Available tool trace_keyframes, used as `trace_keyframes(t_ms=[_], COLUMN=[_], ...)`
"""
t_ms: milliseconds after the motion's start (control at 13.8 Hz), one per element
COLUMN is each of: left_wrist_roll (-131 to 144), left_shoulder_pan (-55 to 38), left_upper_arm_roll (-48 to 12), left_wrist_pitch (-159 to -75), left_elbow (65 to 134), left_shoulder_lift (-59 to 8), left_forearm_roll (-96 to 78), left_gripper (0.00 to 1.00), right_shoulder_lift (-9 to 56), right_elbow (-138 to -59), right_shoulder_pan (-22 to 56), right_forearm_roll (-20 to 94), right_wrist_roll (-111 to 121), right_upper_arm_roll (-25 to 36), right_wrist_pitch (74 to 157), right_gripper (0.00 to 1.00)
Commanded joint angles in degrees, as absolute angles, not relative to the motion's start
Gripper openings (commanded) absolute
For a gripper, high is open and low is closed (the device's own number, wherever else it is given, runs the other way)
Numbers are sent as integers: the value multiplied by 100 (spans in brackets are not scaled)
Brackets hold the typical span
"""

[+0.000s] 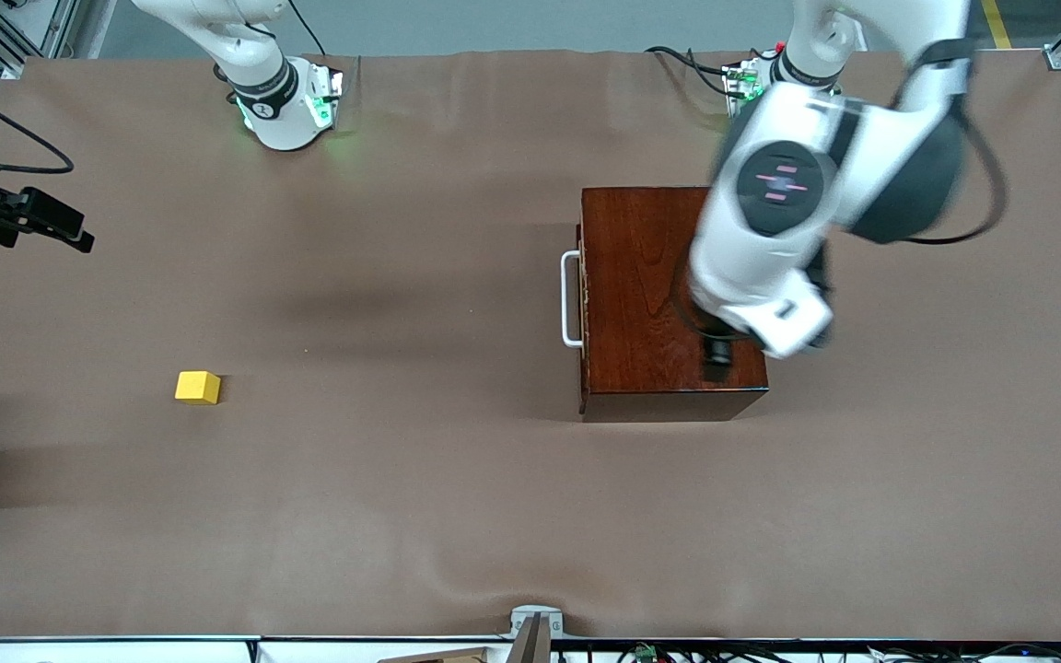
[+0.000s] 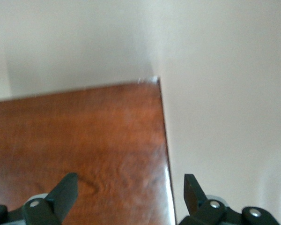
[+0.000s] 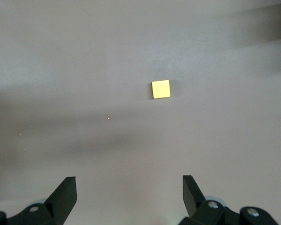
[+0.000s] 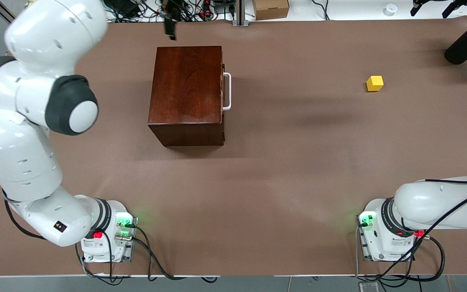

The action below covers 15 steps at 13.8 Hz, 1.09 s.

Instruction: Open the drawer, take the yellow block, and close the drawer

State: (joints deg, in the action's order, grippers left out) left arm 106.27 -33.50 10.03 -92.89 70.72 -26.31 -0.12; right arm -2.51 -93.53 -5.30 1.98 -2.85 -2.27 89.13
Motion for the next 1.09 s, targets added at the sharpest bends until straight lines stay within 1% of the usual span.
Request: trace_keyframes(t_ms=[0, 217, 507, 796, 1013], left_wrist_roll=[9952, 8880, 7738, 6542, 5646], left_shoulder_pan=[-2920, -2340, -1821, -1381, -1283], left_upper_arm_roll=[914, 896, 888, 896, 923], left_wrist_pitch=[-9343, -9343, -9334, -9334, -9325], left_elbow=[7434, 7769, 8120, 8586, 8867], left_shoulder_lift=[-2278, -1934, -1478, -898, -590], left_forearm_roll=[9, -79, -114, -220, -211], left_gripper=[100, 100, 100, 100, 100], right_shoulder_lift=[-343, -351, -352, -351, -343], right_elbow=[-9387, -9387, -9387, -9387, -9387], right_shoulder_pan=[-527, -519, -519, -519, -519], right_forearm_roll=[132, 132, 132, 132, 132], right_wrist_roll=[-290, -290, -290, -290, -290], right_upper_arm_roll=[-237, -237, -237, -237, -237], right_wrist_pitch=[8895, 8895, 8895, 8895, 8895], right_gripper=[100, 100, 100, 100, 100])
